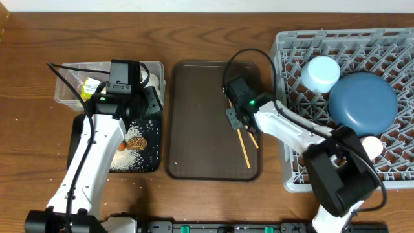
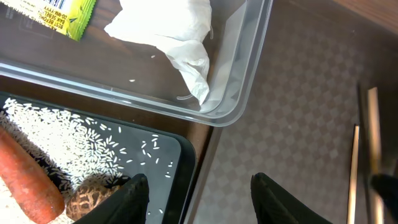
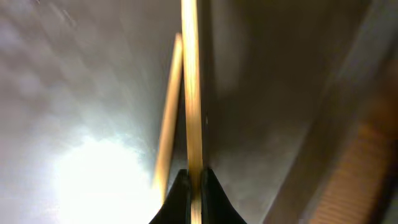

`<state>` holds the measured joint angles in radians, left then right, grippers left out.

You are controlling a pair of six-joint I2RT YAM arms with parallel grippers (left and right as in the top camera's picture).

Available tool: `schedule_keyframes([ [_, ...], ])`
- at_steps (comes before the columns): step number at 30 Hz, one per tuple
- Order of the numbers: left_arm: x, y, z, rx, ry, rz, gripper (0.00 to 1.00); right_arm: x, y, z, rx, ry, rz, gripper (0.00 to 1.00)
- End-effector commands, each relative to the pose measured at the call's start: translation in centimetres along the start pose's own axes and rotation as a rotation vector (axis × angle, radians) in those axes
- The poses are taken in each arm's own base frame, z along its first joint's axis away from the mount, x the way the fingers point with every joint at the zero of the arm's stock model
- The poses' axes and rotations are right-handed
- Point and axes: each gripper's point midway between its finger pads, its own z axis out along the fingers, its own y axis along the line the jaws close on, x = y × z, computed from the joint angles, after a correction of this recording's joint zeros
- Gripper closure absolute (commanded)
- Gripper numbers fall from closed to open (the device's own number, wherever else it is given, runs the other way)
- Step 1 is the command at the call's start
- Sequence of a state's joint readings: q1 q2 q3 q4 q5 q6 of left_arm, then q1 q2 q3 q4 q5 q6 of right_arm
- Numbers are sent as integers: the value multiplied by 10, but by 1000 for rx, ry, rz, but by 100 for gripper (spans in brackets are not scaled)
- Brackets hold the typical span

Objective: Sort waste into correct bins and load items into the dishwasher rack
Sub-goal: 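Lower the right gripper and pinch one wooden chopstick, then carry the chopstick right and drop it into the rack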

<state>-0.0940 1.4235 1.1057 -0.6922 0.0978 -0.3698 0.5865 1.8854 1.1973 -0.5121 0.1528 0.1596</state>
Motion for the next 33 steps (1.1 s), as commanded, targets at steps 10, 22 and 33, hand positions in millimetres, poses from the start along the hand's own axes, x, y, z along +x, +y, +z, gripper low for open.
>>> schedule_keyframes([
  [10,-3,1,-2,-5,-5,-12,46,-58,-47,-102,39,-258,155,99],
  [22,-3,1,-2,-5,-5,-12,46,-15,-139,-114,148,-134,345,99],
  [33,-3,1,-2,-4,-5,-12,46,8,-152,-79,173,-3,371,99],
])
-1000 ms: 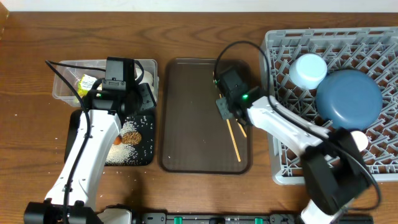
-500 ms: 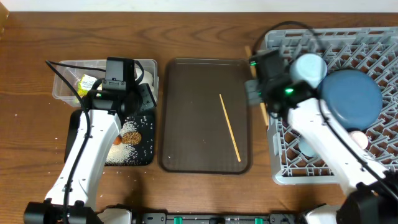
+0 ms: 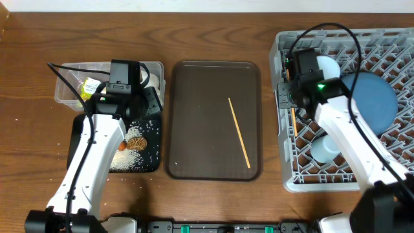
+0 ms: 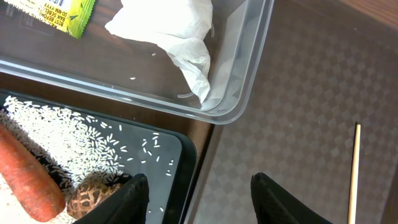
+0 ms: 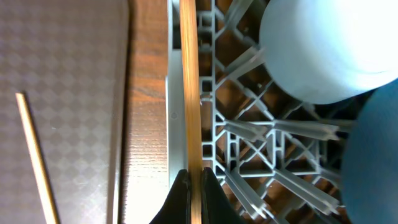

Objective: Sort waste into correct bins and load items into the dishwasher rack
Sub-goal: 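Carry the chopstick right and drop it into the rack, then return the right gripper to the tray and pinch the second chopstick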

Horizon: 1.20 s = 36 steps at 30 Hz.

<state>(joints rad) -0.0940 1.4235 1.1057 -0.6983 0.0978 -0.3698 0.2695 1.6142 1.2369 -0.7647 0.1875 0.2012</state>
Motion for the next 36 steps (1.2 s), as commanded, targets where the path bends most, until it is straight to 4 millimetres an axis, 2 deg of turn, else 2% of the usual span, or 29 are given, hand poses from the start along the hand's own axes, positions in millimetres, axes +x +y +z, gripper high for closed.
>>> schedule_keyframes([
  [1,-4,0,-2,-2,-10,-12,46,3,-10,18,28,42,29,99],
  [5,-4,0,-2,-2,-10,-12,46,8,-13,33,47,77,30,99],
  [8,-4,0,-2,-2,-10,-12,46,8,-16,34,58,78,31,99],
  [9,-4,0,-2,-2,-10,-12,46,8,-16,34,58,75,33,92],
  [10,-4,0,-2,-2,-10,-12,46,7,-16,34,58,73,32,74],
  [12,-4,0,-2,-2,-11,-12,46,6,-16,34,57,70,18,53],
  [16,-4,0,-2,-2,-11,-12,46,-1,-16,28,52,43,8,30],
  [20,-4,0,-2,-2,-11,-12,46,-22,-12,5,21,-15,17,29],
  [23,-4,0,-2,-2,-10,-12,46,-39,2,-26,-37,-74,3,32],
  [28,-4,0,-2,-2,-11,-12,46,-52,42,-70,-162,-169,-75,32],
  [32,-4,0,-2,-2,-11,-12,46,-44,75,-81,-245,-171,-135,32],
  [36,-4,0,-2,-2,-10,-12,46,-24,98,-70,-263,-122,-197,34],
])
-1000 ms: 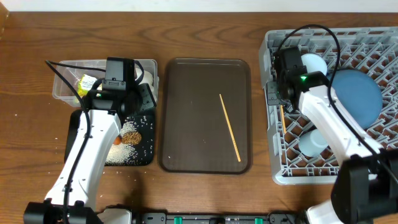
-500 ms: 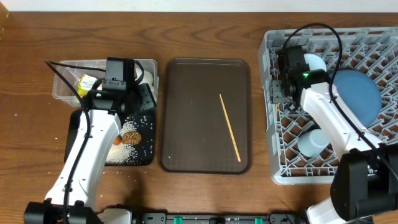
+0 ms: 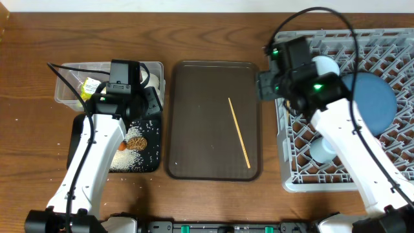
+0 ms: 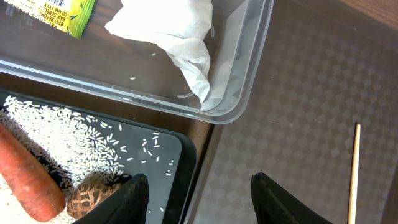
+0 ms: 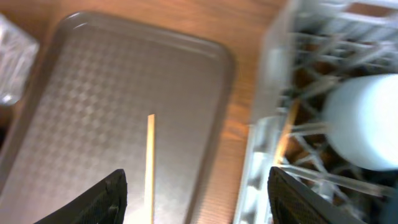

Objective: Sort waste into correct bins and load items into the dishwasher rack
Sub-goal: 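Return the right gripper to the tray and pinch the second chopstick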

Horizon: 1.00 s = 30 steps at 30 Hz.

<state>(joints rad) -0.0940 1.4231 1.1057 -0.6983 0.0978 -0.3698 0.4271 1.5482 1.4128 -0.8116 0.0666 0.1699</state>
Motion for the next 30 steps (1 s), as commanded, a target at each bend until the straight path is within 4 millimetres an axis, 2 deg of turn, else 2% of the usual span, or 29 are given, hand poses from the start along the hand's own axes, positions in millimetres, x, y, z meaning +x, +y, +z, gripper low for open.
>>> schedule_keyframes([
  [1,-4,0,-2,-2,-10,-12,46,20,20,15,-38,66,-55,34],
  [5,-4,0,-2,-2,-10,-12,46,45,35,42,-44,156,-98,35],
  [14,-4,0,-2,-2,-10,-12,46,120,54,118,-23,418,-204,39],
  [18,-4,0,-2,-2,-10,-12,46,153,58,142,-8,522,-225,43],
  [22,-4,0,-2,-2,-10,-12,46,174,57,155,2,592,-239,48],
  [23,-4,0,-2,-2,-10,-12,46,177,57,156,4,602,-241,51],
  [25,-4,0,-2,-2,-10,-12,46,179,56,155,6,610,-242,65],
  [26,-4,0,-2,-2,-10,-12,46,179,56,155,6,610,-242,75],
  [30,-4,0,-2,-2,-10,-12,46,179,56,155,6,610,-242,98],
])
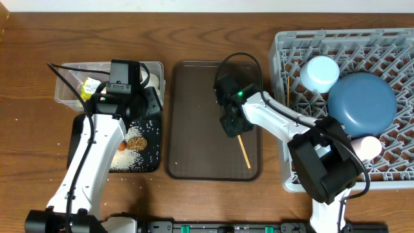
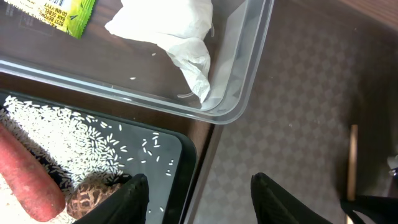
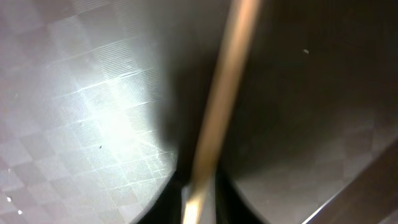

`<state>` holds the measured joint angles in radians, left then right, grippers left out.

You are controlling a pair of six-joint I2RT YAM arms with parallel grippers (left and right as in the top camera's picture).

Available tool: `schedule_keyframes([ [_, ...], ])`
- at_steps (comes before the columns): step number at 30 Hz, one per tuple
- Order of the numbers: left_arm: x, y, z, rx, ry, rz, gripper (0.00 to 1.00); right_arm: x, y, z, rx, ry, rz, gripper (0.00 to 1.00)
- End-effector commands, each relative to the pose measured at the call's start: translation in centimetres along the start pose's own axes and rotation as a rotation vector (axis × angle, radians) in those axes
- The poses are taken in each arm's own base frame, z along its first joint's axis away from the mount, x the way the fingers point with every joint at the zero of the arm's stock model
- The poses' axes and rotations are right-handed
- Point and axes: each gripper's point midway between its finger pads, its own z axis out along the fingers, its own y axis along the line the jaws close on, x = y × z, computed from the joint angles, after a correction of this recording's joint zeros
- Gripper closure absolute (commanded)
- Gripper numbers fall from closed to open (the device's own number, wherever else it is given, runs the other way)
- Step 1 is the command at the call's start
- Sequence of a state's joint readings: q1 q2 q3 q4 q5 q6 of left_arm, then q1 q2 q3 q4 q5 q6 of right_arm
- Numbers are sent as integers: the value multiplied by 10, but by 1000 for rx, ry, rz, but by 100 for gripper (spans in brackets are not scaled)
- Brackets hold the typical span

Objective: Sort waste into correct bins and load items into the dishwasher rack
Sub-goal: 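Return the right gripper to the tray and pinch the second chopstick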

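One wooden chopstick [image 1: 245, 154] lies on the brown tray [image 1: 194, 116]. My right gripper [image 1: 231, 125] is down on its upper end and shut on it. In the right wrist view the chopstick [image 3: 224, 81] runs up from between the closed fingers of the gripper [image 3: 198, 194]. A second chopstick [image 1: 286, 90] stands in the left edge of the grey dishwasher rack [image 1: 284, 149]. My left gripper [image 2: 199, 186] hangs open and empty over the corner of the black bin [image 2: 168, 162]. The left wrist view also catches the chopstick [image 2: 352, 162].
The rack holds a blue bowl [image 1: 362, 103], a light blue cup [image 1: 321, 72] and a white cup [image 1: 370, 145]. A clear bin [image 1: 65, 84] holds white tissue [image 2: 174, 31] and a green wrapper [image 2: 59, 12]. Rice, a carrot [image 2: 22, 180] and a mushroom lie in the black bin.
My right gripper was open, up by the rack's left edge. Now it is low over the tray and shut on the remaining chopstick. The left arm has not moved.
First my right gripper was shut on one of two chopsticks on the tray. Then it held that chopstick at the rack's left edge. Then it was open with the chopstick left in the rack. Now it grips the second chopstick on the tray.
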<state>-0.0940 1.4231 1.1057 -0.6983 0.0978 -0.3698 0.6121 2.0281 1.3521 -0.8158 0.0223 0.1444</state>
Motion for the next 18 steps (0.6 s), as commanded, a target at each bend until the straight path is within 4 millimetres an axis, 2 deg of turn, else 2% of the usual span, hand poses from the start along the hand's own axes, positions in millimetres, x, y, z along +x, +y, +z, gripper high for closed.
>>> schedule_keyframes([
  [1,-4,0,-2,-2,-10,-12,46,14,-3,21,24,68,-9,99],
  [8,-4,0,-2,-2,-10,-12,46,12,-2,19,23,63,-9,99],
  [11,-4,0,-2,-2,-10,-12,46,3,0,8,12,43,-6,99],
  [15,-4,0,-2,-2,-10,-12,46,-20,-1,-25,1,-40,3,99],
  [18,-4,0,-2,-2,-10,-12,46,-41,-5,-61,-11,-143,20,99],
])
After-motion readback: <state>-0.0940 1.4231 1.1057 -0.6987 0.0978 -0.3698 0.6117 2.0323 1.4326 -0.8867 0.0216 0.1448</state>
